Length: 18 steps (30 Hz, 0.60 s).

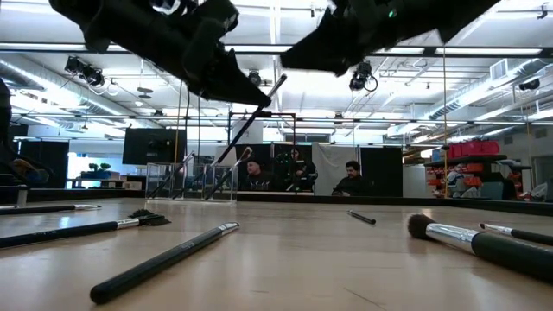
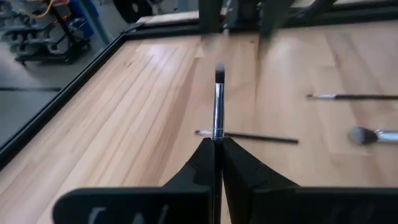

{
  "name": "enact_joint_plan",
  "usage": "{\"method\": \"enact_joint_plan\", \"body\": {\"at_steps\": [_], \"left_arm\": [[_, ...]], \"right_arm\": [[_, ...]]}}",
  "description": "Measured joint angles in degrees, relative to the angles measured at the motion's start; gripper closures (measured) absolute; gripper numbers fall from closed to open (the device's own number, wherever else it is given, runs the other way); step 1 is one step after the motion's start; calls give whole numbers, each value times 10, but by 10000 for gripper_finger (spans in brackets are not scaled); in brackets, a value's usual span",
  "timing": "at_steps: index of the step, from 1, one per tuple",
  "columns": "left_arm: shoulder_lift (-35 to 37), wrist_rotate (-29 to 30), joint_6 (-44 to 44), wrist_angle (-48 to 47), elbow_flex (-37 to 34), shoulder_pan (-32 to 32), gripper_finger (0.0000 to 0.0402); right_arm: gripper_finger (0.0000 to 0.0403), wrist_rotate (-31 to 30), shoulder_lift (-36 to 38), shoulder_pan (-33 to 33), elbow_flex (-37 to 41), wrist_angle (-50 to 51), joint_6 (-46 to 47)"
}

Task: Put items in baskets/containers
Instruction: Put the eyeshadow brush into the right section of the transparent organizer

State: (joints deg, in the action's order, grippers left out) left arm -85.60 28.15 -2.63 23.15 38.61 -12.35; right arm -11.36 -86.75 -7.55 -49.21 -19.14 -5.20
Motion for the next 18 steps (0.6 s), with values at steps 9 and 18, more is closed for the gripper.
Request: {"method": "enact_joint_plan", "body": {"at_steps": [9,18], "left_arm": [[37,0,-43,112,-92,59,389],[187,82,-16,159,-146,166,389]], "right_arm": [[255,-11,99,-11,48,46,33],[267,-12,104,-25,183,-7,149]]}}
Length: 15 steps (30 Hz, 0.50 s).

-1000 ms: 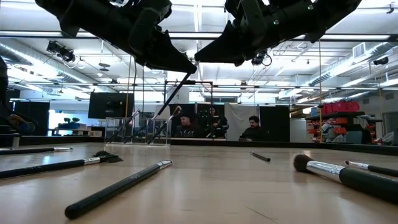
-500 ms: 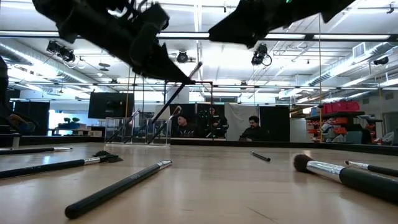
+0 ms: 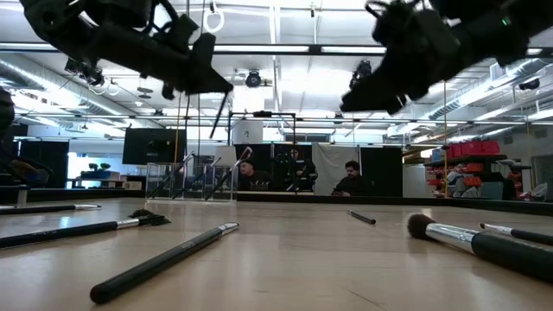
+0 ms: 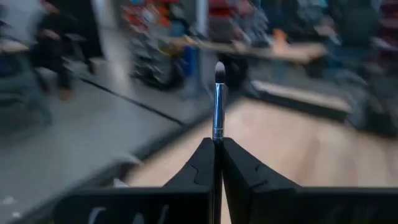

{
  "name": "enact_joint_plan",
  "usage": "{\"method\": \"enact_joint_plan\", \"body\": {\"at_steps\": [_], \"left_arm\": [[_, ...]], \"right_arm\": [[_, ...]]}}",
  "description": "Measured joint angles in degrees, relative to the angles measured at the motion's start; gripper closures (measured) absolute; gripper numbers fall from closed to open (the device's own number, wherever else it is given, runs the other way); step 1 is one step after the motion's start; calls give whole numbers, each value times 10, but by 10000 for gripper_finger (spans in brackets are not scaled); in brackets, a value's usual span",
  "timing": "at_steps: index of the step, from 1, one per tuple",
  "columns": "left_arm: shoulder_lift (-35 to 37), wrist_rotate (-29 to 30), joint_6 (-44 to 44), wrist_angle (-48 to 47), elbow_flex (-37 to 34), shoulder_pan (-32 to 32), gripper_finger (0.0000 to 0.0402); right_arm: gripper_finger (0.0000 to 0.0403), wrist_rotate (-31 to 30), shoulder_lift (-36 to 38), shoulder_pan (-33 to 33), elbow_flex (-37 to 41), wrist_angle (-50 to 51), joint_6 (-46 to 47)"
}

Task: Put items in baskets/containers
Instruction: Put the eyeshadow brush into the right section of the transparent organizer

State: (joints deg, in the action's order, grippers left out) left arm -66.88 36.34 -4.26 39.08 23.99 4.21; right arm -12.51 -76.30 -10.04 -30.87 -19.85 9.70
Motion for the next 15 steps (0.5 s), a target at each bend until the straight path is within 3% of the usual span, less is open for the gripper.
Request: {"method": "enact_joint_plan", "body": {"at_steps": [5,8,11,15], "left_arm": [[44,-9,43,6,0,81,388],[42,-90,26,8,-1,148,389],[9,-173,-11,31,0,203,389],[-52,-191,-26,86,0,234,389]], "right_arm": [[275,-1,0,0,72,-151,30],[279,-1,0,0,95,-223,29],[280,-1,0,0,97,-256,12],[280,-1,0,0,97,-278,-8]]}}
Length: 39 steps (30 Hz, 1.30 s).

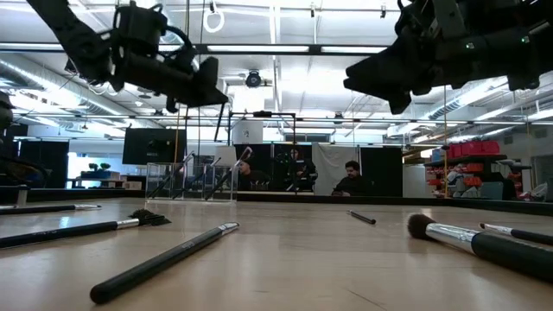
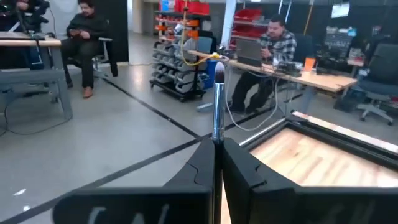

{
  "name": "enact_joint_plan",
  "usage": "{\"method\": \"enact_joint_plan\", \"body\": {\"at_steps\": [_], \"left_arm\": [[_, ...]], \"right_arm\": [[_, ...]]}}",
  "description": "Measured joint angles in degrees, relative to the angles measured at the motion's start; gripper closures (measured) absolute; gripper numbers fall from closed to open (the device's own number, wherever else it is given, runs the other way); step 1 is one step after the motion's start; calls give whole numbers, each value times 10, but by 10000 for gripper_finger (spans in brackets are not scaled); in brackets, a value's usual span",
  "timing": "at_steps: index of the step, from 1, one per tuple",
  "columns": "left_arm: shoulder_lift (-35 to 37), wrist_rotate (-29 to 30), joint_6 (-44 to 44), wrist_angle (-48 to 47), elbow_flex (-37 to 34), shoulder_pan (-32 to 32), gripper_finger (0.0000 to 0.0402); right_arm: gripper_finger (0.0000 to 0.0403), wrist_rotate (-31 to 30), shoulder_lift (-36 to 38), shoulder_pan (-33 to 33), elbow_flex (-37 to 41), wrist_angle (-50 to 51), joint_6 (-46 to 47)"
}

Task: Put items in baskets/containers
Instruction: Put the eyeshadow brush into the right section of the transparent organizer

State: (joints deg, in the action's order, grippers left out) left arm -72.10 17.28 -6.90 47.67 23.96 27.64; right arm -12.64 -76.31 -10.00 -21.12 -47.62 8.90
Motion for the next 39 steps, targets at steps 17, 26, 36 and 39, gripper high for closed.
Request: {"method": "enact_joint_plan", "body": {"at_steps": [17,26,36,39], "left_arm": [[-180,6,-2,73,0,4,380],[-180,2,-2,33,0,4,337],[-180,3,1,28,0,4,296],[-177,9,5,34,0,4,288]], "right_arm": [[280,0,0,0,0,-4,-8],[280,0,0,0,0,-4,-8],[280,0,0,0,0,-4,-11],[280,1,0,0,0,-4,-12]]}}
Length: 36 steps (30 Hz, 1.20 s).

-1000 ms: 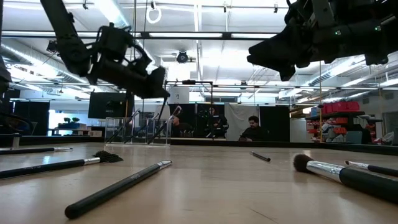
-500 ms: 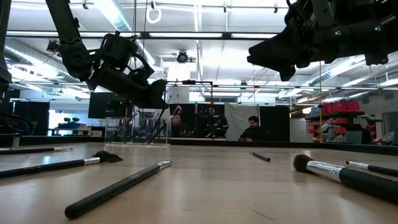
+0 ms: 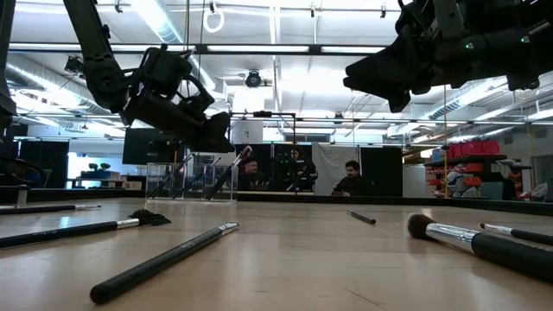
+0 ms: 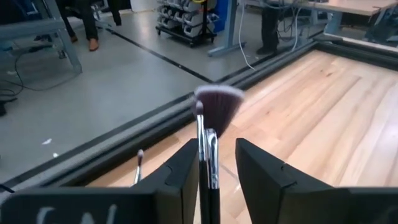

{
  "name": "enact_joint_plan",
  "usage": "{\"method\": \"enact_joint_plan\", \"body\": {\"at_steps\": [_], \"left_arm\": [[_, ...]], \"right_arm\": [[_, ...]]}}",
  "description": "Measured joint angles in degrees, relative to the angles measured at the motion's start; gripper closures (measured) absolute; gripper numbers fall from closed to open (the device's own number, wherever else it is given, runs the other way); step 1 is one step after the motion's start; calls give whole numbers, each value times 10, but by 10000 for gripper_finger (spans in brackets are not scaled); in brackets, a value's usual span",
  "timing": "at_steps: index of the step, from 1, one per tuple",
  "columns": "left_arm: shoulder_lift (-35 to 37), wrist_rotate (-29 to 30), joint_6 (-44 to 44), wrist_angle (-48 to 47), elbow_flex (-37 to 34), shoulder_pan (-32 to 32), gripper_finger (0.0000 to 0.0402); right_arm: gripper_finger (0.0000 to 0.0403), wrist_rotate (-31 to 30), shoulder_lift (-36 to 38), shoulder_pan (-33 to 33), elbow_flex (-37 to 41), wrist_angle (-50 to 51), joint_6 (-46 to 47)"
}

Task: Put items in baskets/containers
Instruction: Put the eyeshadow brush into the right section of the transparent organizer

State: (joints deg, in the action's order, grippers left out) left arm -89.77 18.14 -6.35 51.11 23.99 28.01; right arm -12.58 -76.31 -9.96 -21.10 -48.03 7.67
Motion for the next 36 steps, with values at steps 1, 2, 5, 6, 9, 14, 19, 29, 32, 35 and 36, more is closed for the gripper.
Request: {"method": "enact_joint_plan", "body": {"at_steps": [1,2,5,6,9,14,19,29,32,35,36], "left_arm": [[4,0,0,1,0,0,286],[10,0,1,7,0,0,285],[34,-1,2,9,0,-4,285],[44,-2,7,9,0,-8,286],[79,-3,26,9,0,-28,290],[132,-3,73,10,0,-91,301],[147,30,128,7,1,-182,316],[140,92,143,-51,1,-345,342],[140,92,143,-55,1,-371,346],[140,92,148,-56,1,-381,347],[140,93,152,-56,1,-381,347]], "right_arm": [[280,1,0,0,0,0,4],[280,1,0,0,0,1,13],[280,6,0,0,0,1,41],[280,5,0,0,0,1,41],[279,-14,0,-1,0,13,39],[255,-59,-1,-32,-25,100,21],[208,-96,0,-84,-103,276,11],[135,-203,-6,-176,-204,539,207],[133,-255,-32,-186,-204,556,270],[133,-305,-79,-182,-204,544,320],[133,-315,-99,-178,-204,533,332]]}}
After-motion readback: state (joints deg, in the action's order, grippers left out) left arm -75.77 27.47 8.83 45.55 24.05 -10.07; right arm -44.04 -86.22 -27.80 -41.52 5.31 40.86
